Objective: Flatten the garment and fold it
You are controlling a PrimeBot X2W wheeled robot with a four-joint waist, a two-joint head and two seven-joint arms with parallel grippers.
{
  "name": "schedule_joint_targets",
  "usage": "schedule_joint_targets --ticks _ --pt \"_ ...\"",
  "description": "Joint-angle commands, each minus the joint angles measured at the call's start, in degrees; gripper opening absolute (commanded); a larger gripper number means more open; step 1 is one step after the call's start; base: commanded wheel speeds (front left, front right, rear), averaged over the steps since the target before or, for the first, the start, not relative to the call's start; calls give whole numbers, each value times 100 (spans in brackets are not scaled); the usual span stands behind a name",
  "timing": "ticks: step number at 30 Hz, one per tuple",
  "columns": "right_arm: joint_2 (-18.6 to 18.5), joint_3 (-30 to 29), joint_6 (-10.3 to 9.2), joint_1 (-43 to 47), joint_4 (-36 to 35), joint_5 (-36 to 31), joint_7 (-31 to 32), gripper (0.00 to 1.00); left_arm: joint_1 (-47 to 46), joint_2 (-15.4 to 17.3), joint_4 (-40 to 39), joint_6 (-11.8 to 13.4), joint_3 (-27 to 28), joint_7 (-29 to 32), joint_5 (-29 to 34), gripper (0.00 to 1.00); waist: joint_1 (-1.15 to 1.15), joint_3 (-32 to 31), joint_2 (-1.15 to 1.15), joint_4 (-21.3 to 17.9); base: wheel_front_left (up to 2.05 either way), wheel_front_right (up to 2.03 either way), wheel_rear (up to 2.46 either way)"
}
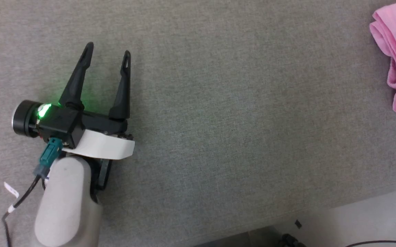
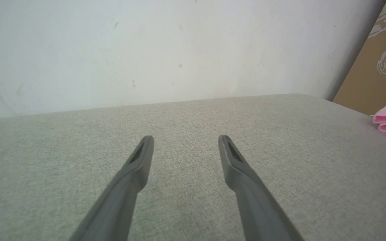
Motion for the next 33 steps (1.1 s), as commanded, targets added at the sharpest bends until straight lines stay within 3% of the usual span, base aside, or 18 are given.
schedule_joint_targets --ticks 1,8,17,25,33 --pt "31 -170 -13 9 28 -126 -24 100 11 -34 150 57 7 -29 -44 100 -1 -252 0 147 0 0 0" --pt "318 -467 -13 261 -76 143 -607 100 252 -241 433 117 43 -69 -262 100 -1 -1100 0 376 0 0 0" --pt "683 445 -13 818 -371 1483 -1572 100 741 -478 595 177 160 -72 -521 100 -1 -2145 0 830 0 0 0" --pt "875 1286 -13 2067 -1639 2689 -1891 100 1073 -574 759 239 159 -73 -645 100 -1 -2761 0 1269 0 0 0" --pt "1182 1756 -13 3188 -2897 3010 -1946 100 1388 -596 908 275 91 -73 -600 100 -1 -3123 0 1501 0 0 0"
